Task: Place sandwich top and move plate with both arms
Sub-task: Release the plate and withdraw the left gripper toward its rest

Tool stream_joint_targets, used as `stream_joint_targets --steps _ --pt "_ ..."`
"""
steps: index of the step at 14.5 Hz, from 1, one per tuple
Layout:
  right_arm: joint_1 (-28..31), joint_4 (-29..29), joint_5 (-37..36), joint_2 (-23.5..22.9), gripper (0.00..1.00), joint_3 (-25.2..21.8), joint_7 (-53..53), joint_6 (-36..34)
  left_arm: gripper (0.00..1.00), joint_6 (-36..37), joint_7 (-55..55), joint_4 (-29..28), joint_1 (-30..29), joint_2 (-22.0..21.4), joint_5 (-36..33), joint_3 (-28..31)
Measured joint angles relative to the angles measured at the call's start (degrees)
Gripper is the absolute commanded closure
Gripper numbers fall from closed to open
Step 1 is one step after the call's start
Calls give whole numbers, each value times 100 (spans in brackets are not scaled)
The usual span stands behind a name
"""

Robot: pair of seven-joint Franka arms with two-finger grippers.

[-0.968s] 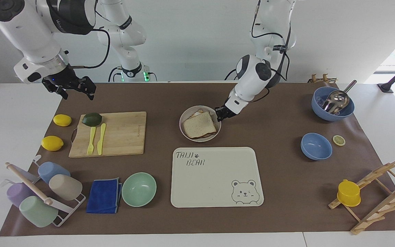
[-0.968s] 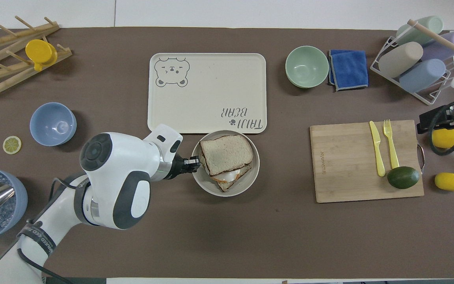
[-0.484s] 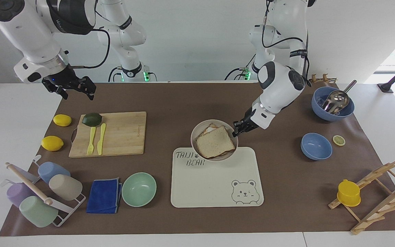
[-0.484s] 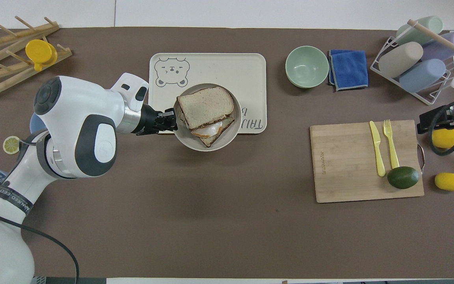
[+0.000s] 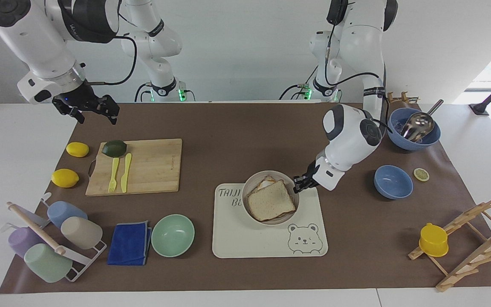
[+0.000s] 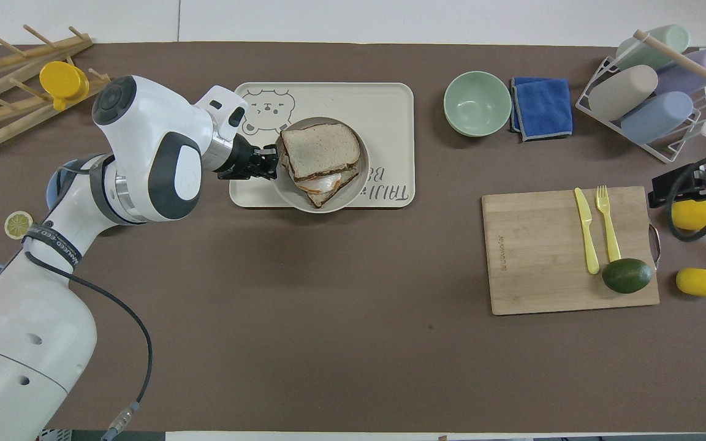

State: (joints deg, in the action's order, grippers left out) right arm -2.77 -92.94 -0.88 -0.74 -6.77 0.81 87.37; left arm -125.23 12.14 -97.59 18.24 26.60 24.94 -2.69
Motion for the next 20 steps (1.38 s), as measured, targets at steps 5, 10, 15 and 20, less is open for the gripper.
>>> stream_joint_targets --steps 5,10,15,20 --pt "0 0 0 0 0 0 0 0 100 -129 -75 -23 32 45 0 -33" --pt "0 -1 0 0 0 0 0 0 100 -443 -78 -38 31 100 0 -30" --pt "0 -1 0 0 0 0 0 0 82 -697 -79 -64 32 164 0 -32" --pt "0 -1 0 0 0 0 0 0 0 -651 -82 -22 5 161 1 -7"
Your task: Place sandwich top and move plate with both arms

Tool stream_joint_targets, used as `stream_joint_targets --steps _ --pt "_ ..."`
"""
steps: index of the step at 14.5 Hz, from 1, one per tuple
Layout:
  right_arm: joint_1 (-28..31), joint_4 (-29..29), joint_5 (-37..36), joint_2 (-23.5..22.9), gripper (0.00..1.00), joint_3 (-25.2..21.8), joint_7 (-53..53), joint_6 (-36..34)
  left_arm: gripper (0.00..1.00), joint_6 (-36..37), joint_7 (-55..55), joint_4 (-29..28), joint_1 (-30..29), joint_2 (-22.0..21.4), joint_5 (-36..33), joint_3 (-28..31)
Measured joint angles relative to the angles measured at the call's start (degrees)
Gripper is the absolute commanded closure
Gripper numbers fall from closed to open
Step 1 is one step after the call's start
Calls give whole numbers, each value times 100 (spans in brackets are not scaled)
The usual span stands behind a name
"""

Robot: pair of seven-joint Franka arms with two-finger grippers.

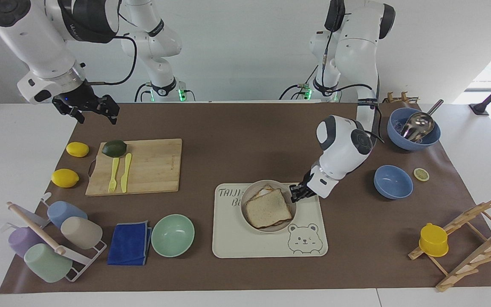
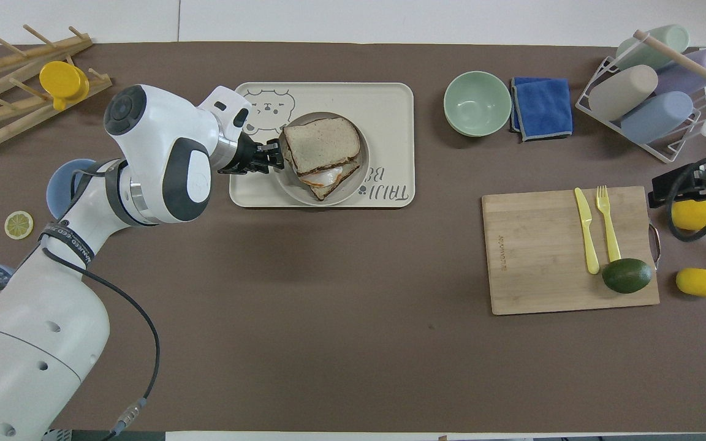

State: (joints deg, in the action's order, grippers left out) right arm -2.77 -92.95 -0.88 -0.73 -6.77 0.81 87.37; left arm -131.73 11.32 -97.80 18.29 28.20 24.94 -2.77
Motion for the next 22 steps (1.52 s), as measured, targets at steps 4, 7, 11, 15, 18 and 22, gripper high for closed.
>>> stream_joint_targets --steps 4,7,11,15,18,22 --pt "0 0 0 0 0 0 0 0 0 642 -1 67 -409 -394 -5 70" --pt "0 0 0 0 0 0 0 0 0 1680 -22 84 -737 -1004 -586 276" --pt "0 0 0 0 0 0 0 0 0 2979 -120 86 -842 -1900 -1512 550" --pt "0 0 0 0 0 0 0 0 0 3896 -514 -16 -1013 -2748 -1943 586" --pt "0 0 0 0 0 0 0 0 0 3993 -643 -492 -1010 -3198 -2151 543" --pt "0 0 0 0 0 0 0 0 0 3903 -825 -504 -1015 -3228 -2175 524"
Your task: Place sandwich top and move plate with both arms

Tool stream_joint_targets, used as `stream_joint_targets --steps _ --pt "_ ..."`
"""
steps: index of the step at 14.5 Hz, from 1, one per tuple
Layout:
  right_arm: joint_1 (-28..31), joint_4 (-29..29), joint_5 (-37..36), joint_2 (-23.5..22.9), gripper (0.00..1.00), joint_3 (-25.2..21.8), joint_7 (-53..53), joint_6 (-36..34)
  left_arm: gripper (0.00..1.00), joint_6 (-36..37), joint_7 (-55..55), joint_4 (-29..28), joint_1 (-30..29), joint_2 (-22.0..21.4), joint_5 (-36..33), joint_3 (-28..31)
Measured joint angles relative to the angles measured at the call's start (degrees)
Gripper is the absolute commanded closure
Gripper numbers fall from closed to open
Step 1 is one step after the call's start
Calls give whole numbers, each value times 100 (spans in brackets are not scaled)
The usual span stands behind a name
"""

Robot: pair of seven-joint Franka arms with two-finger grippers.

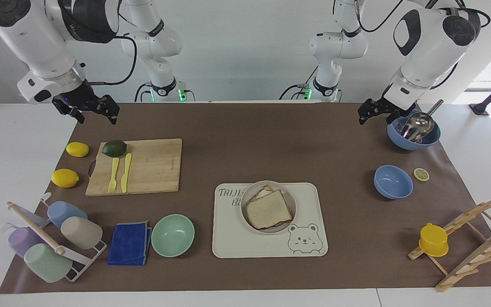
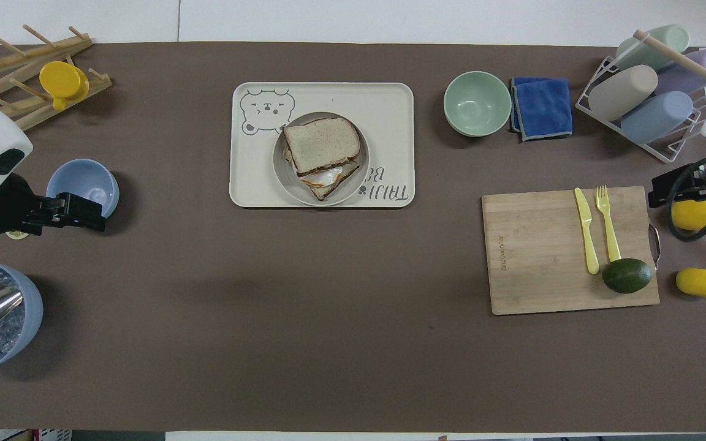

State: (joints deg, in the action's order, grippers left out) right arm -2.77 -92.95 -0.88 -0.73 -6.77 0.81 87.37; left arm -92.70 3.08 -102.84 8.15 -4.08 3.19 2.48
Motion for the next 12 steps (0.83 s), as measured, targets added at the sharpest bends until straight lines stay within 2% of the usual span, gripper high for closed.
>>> stream_joint_targets --steps 4,12 --pt "0 0 0 0 0 0 0 0 0 387 -14 424 0 109 -2 3" --pt "0 0 0 0 0 0 0 0 0 470 -43 486 2 141 -178 -18"
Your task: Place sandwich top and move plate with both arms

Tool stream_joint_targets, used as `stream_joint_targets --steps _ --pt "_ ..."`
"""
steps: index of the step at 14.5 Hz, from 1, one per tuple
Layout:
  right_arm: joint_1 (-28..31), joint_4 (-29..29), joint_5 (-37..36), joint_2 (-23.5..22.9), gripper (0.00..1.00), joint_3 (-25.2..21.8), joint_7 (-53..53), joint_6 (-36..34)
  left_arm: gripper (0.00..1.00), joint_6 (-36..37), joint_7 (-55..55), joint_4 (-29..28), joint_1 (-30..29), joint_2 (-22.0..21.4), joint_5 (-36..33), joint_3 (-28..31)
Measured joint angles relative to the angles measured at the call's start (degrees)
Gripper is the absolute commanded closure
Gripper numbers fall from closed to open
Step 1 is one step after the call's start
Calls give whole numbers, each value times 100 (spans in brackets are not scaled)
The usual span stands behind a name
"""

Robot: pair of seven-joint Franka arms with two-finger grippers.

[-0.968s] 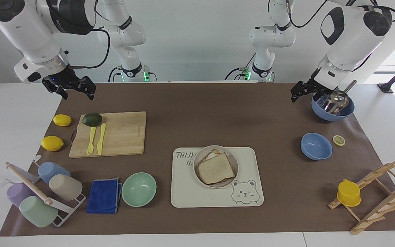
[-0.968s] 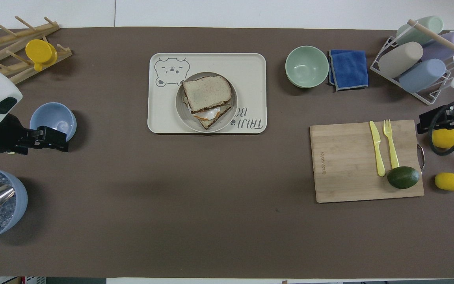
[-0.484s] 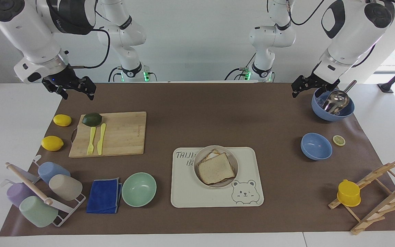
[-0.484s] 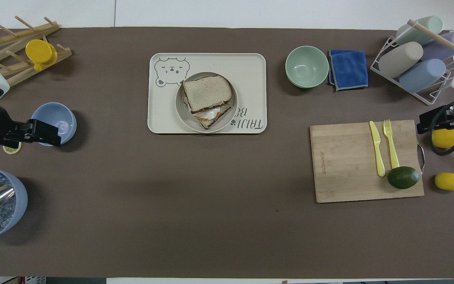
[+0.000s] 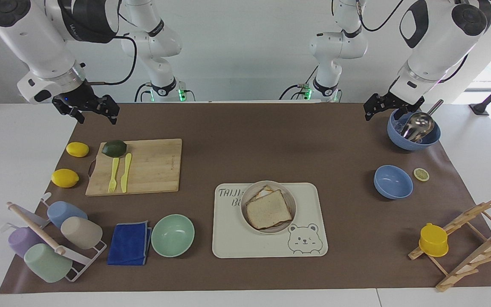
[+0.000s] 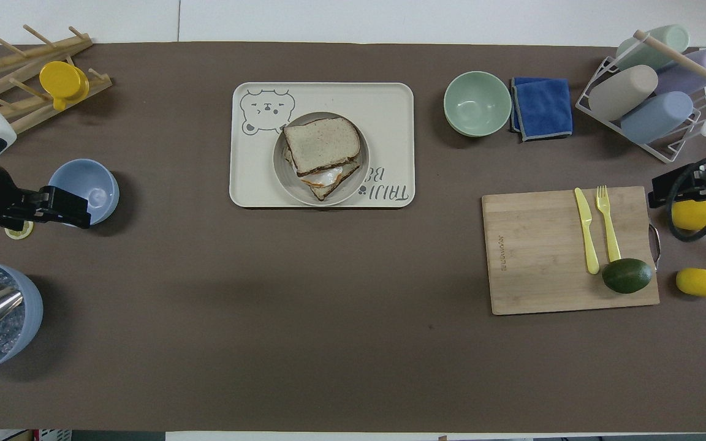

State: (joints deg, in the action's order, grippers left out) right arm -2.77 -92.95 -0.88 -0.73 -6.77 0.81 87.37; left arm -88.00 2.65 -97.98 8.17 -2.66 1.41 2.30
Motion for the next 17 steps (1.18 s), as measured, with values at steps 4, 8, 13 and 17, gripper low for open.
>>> stream_joint_targets --steps 4,8,13,17 --pt "0 0 0 0 0 0 0 0 0 1 0 19 -52 0 -2 -68" --pt "0 0 0 0 0 0 0 0 0 1 0 20 -212 0 -3 -222" --pt "0 0 0 0 0 0 0 0 0 1 0 19 -271 0 -3 -224" --pt "14 0 0 0 0 -3 0 0 0 1 0 19 -274 0 -3 -223"
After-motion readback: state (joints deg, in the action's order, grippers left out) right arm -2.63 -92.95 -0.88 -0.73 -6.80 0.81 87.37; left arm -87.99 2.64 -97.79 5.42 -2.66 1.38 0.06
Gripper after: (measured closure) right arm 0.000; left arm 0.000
